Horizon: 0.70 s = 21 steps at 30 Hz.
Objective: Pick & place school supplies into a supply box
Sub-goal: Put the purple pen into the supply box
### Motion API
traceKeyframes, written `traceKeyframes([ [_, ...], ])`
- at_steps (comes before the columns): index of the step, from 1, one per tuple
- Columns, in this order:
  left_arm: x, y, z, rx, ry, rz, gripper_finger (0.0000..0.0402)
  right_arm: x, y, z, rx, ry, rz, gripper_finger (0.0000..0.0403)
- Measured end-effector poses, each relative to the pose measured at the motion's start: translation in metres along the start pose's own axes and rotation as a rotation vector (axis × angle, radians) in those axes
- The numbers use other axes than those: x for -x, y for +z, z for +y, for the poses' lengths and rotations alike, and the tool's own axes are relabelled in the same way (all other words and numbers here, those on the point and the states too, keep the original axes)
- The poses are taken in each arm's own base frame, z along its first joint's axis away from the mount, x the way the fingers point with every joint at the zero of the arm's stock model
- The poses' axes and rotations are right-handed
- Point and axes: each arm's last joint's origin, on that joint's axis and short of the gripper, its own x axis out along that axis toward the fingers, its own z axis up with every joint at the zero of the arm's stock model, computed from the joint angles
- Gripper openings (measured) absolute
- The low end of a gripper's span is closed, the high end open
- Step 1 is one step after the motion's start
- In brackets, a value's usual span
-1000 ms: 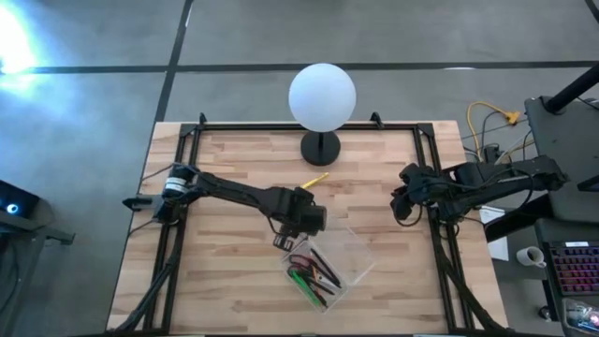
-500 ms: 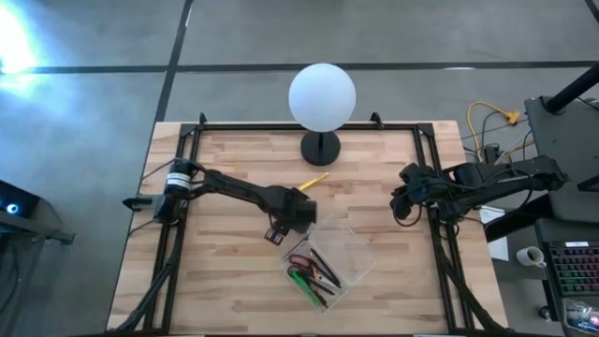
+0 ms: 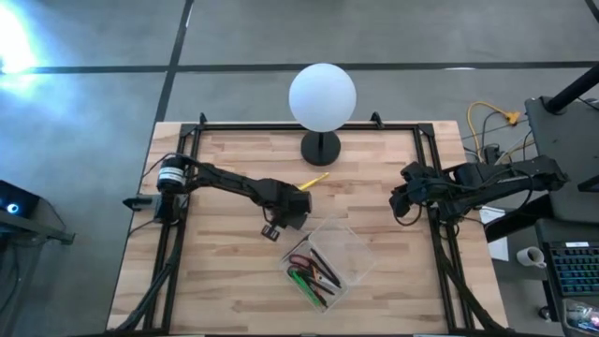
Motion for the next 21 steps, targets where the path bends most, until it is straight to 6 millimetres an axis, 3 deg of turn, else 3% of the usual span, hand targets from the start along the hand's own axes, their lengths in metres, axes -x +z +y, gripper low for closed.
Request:
traceKeyframes([
  [8, 0.002, 0.001, -0.002, 0.098, -0.006, 0.027, 0.0011, 0.0, 0.0, 0.0, 0.001, -0.005, -0.004, 0.0068],
  [21, 0.07, 0.023, 0.013, 0.291, 0.08, 0.053, 0.0008, 0.0, 0.0, -0.001, 0.005, -0.013, -0.017, 0.0068],
])
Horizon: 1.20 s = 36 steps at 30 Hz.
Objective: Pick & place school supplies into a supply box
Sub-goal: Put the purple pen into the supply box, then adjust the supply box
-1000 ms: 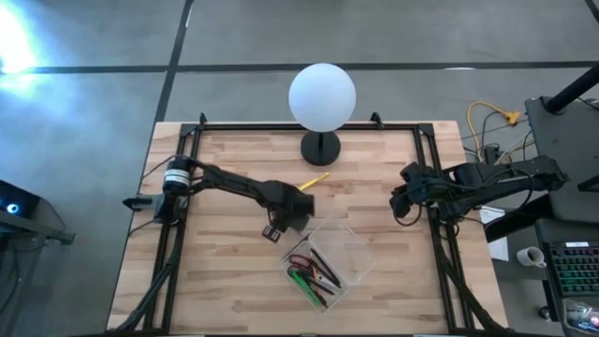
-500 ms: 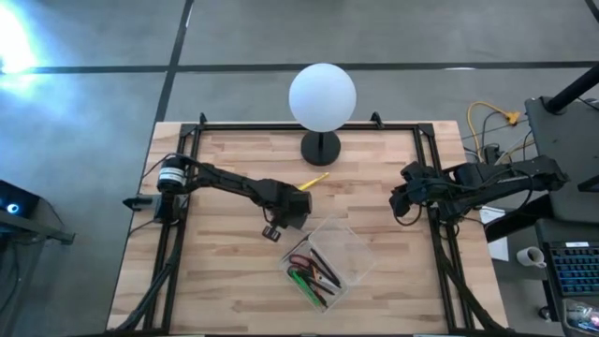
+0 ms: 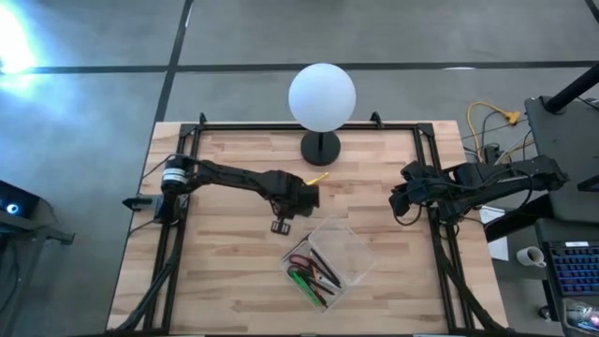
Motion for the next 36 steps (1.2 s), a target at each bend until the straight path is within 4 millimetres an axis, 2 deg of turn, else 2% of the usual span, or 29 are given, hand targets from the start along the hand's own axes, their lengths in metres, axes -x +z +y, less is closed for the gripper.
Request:
traceKeyframes([
  [5, 0.048, 0.023, -0.01, -0.019, -0.039, -0.171, 0.0008, 0.0, 0.0, -0.001, 0.015, -0.006, 0.002, 0.0068],
  [7, 0.065, 0.033, -0.024, -0.055, -0.066, -0.247, 0.0008, 0.0, -0.001, -0.001, 0.033, -0.011, 0.005, 0.0068],
  [11, 0.078, 0.053, -0.057, -0.102, -0.117, -0.355, 0.0008, 0.0, -0.002, -0.003, 0.046, -0.024, 0.014, 0.0068],
  [14, 0.072, 0.065, -0.086, -0.116, -0.176, -0.391, 0.0008, 0.0, -0.002, -0.003, 0.048, -0.028, 0.018, 0.0068],
  [17, 0.055, 0.072, -0.116, -0.172, -0.198, -0.385, 0.0008, 0.0, -0.002, -0.004, 0.051, -0.031, 0.022, 0.0068],
  [21, 0.032, 0.076, -0.14, -0.218, -0.216, -0.341, 0.0017, 0.0, -0.003, -0.004, 0.052, -0.032, 0.028, 0.0068],
  [25, 0.014, 0.079, -0.143, -0.218, -0.193, -0.305, 0.0031, 0.0, -0.003, -0.004, 0.053, -0.031, 0.031, 0.0068],
  [36, 0.003, 0.084, -0.145, -0.201, -0.197, -0.319, 0.006, 0.0, -0.004, -0.004, 0.056, -0.027, 0.055, 0.0068],
])
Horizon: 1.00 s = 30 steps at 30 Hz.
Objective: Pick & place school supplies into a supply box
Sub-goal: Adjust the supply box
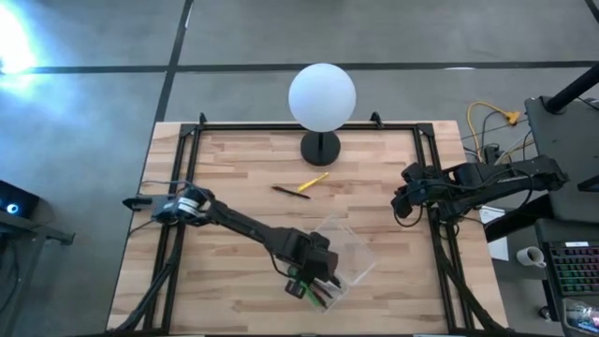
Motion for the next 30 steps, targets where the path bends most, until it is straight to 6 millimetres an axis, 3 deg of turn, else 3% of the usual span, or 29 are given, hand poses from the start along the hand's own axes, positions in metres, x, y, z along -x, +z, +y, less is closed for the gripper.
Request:
traceKeyframes([
  [4, 0.007, -0.004, 0.004, 0.01, 0.048, 0.043, 0.0061, 0.0, 0.0, 0.0, 0.0, 0.002, 0.006, 0.0068],
  [10, 0.032, -0.019, 0.015, 0.129, 0.157, 0.168, 0.0061, 0.0, 0.0, 0.0, -0.002, 0.001, 0.005, 0.0068],
  [19, 0.015, -0.062, 0.005, 0.188, 0.155, 0.376, 0.0061, -0.002, -0.001, -0.001, 0.0, -0.007, 0.005, 0.0068],
  [22, 0.021, -0.07, 0.003, 0.245, 0.165, 0.356, 0.0061, -0.003, -0.002, -0.001, 0.001, -0.009, 0.006, 0.0068],
  [27, 0.051, -0.072, 0.003, 0.324, 0.194, 0.247, 0.0061, -0.005, -0.003, -0.001, 0.008, -0.018, 0.007, 0.0068],
  [30, 0.054, -0.074, 0.003, 0.353, 0.2, 0.227, 0.0061, -0.009, -0.006, -0.003, 0.01, -0.03, 0.015, 0.0068],
])
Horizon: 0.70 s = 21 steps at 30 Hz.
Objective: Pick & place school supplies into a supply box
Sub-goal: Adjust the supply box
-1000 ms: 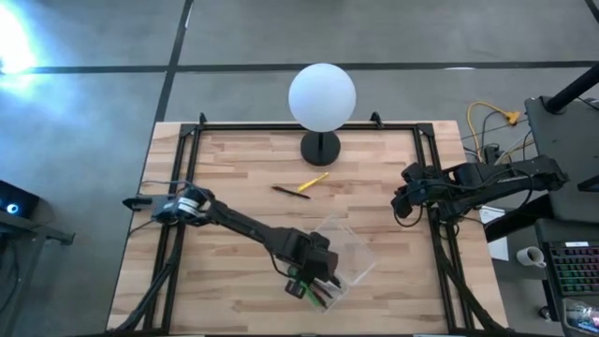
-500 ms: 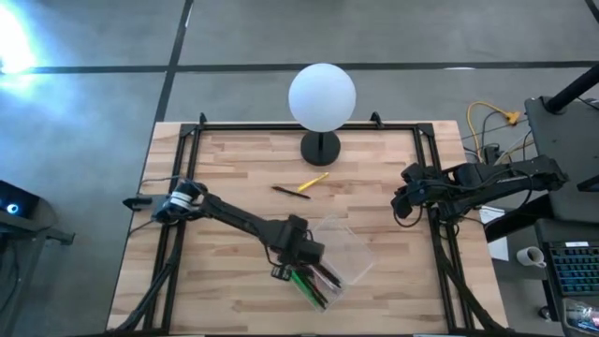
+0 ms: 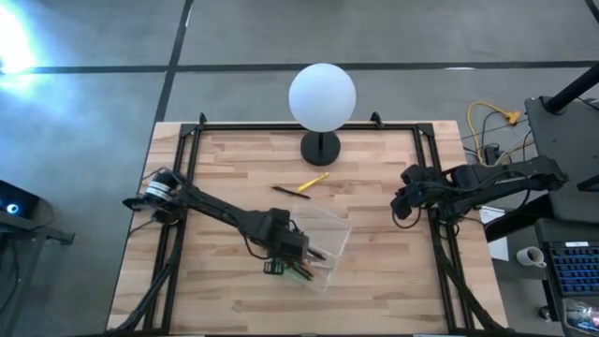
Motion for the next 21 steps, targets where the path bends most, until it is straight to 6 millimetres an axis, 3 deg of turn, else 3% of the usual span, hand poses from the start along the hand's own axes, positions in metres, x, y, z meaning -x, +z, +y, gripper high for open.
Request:
traceKeyframes([
  [5, -0.005, -0.01, 0.002, 0.004, 0.028, 0.067, 0.0061, -0.008, -0.006, -0.002, -0.004, -0.024, 0.016, 0.0068],
  [10, -0.01, -0.031, 0.016, 0.112, 0.16, 0.102, 0.0061, -0.013, -0.009, -0.004, -0.019, -0.04, 0.031, 0.0068],
  [16, -0.027, -0.052, 0.014, 0.141, -0.005, 0.107, 0.0061, -0.013, -0.009, -0.004, -0.013, -0.04, 0.03, 0.0068],
  [21, -0.033, -0.044, 0.004, 0.137, -0.083, 0.004, 0.0061, -0.013, -0.009, -0.004, -0.013, -0.04, 0.029, 0.0068],
])
